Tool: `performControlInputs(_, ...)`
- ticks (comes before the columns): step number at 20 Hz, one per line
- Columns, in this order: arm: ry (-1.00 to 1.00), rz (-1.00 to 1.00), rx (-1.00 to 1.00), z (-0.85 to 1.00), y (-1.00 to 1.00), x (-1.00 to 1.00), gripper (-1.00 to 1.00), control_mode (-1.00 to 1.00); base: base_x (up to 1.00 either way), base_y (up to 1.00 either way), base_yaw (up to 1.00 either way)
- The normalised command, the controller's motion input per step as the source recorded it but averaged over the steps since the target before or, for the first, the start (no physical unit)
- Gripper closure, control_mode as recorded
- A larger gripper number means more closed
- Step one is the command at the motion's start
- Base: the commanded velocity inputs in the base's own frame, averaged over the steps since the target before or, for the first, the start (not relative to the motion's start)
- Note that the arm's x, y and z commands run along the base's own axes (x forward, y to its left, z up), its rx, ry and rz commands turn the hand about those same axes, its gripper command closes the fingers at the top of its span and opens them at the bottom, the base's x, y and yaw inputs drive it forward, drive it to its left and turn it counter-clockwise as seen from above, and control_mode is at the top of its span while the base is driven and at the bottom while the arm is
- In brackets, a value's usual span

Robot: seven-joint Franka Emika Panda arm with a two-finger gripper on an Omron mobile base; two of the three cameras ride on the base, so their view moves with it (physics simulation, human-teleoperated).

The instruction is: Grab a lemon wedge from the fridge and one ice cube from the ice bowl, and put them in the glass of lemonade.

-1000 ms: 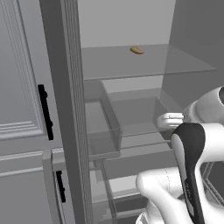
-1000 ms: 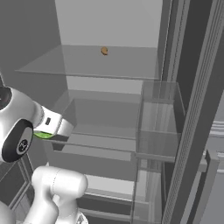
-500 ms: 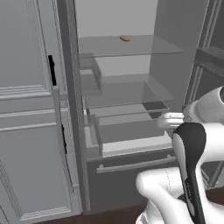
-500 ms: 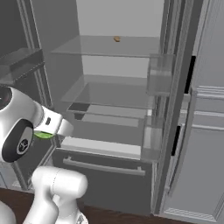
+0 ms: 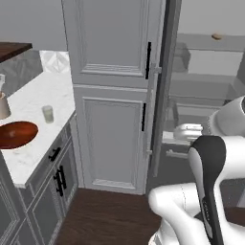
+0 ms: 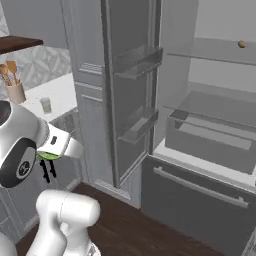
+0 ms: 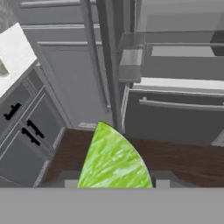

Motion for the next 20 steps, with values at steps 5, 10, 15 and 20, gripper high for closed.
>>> performControlInputs(5, 0.00, 0.00, 0.00, 0.00, 0.00, 0.00, 1.00, 1.00, 0.03, 0.86, 0.67)
performControlInputs(10, 0.00, 0.00, 0.00, 0.00, 0.00, 0.00, 1.00, 1.00, 0.95, -0.04, 0.23)
performControlInputs(15, 0.00, 0.00, 0.00, 0.00, 0.00, 0.00, 1.00, 1.00, 0.62, 0.00, 0.19)
performControlInputs(20, 0.00, 0.00, 0.00, 0.00, 0.00, 0.00, 1.00, 1.00, 0.28, 0.00, 0.30)
